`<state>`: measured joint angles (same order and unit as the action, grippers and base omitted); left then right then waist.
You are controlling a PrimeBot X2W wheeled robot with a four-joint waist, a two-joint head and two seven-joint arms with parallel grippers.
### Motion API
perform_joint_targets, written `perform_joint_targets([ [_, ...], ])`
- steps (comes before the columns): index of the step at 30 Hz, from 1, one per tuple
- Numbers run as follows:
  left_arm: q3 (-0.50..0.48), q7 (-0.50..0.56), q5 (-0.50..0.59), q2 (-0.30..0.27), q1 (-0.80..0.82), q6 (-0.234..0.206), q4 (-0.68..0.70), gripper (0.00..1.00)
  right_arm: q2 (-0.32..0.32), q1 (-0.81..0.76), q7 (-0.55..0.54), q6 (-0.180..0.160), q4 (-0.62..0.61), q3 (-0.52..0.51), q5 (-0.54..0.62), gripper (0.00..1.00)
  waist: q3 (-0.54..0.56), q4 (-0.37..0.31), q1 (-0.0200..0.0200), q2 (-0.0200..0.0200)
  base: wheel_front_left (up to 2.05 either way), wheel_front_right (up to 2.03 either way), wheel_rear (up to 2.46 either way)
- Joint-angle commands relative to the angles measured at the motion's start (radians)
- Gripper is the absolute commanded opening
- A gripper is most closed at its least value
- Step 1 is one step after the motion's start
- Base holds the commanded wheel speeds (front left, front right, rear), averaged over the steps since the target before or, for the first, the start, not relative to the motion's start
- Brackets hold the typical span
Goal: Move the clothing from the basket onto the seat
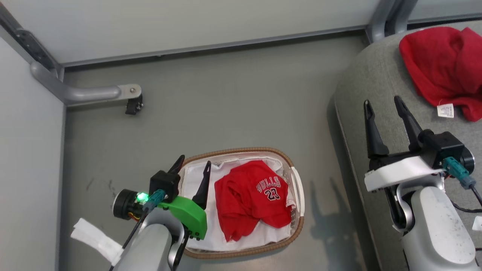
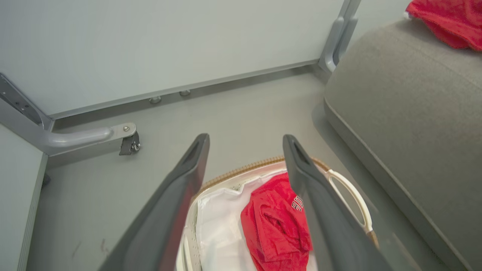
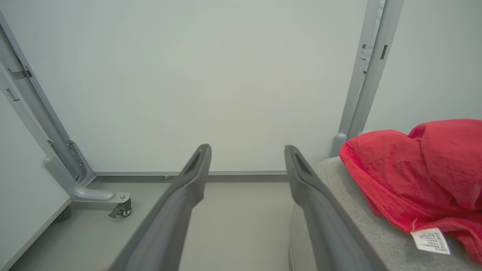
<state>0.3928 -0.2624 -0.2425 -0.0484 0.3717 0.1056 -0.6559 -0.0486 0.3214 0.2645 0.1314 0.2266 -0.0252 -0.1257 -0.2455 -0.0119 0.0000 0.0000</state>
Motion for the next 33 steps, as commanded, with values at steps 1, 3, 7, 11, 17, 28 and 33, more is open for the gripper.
perform_joint_targets([
  [1, 0.026, 0.001, 0.0, -0.004, 0.052, -0.006, -0.034, 1.0, -0.003, 0.032, 0.0, -0.001, -0.018, 0.006, 0.006, 1.0, -0.173, -0.081, 0.0, 0.0, 0.0, 0.0, 0.0],
  [3, 0.07, 0.002, -0.002, -0.004, 0.099, -0.012, -0.093, 1.0, -0.004, 0.055, 0.0, -0.001, -0.044, 0.018, 0.008, 1.0, -0.225, -0.106, 0.0, 0.0, 0.0, 0.0, 0.0],
  [7, 0.124, 0.015, -0.016, -0.005, 0.182, -0.029, -0.205, 1.0, -0.003, 0.101, 0.0, -0.001, -0.092, 0.039, -0.013, 1.0, -0.321, -0.159, 0.0, 0.0, 0.0, 0.0, 0.0],
  [11, 0.159, 0.056, -0.017, -0.005, 0.249, -0.034, -0.321, 1.0, -0.003, 0.135, 0.0, -0.001, -0.131, 0.054, -0.029, 1.0, -0.404, -0.205, 0.0, 0.0, 0.0, 0.0, 0.0],
  [17, 0.164, 0.062, -0.019, -0.008, 0.326, -0.054, -0.447, 1.0, -0.002, 0.172, 0.0, -0.001, -0.144, 0.072, -0.06, 1.0, -0.505, -0.251, 0.0, 0.0, 0.0, 0.0, 0.0],
  [28, 0.144, 0.033, -0.045, -0.026, 0.399, -0.078, -0.566, 1.0, -0.003, 0.209, 0.0, -0.001, -0.16, 0.099, -0.101, 1.0, -0.61, -0.278, 0.0, 0.0, 0.0, 0.0, 0.0],
  [33, 0.138, 0.022, -0.061, -0.023, 0.416, -0.067, -0.58, 1.0, -0.003, 0.219, 0.0, -0.001, -0.158, 0.101, -0.103, 1.0, -0.619, -0.28, 0.0, 0.0, 0.0, 0.0, 0.0],
])
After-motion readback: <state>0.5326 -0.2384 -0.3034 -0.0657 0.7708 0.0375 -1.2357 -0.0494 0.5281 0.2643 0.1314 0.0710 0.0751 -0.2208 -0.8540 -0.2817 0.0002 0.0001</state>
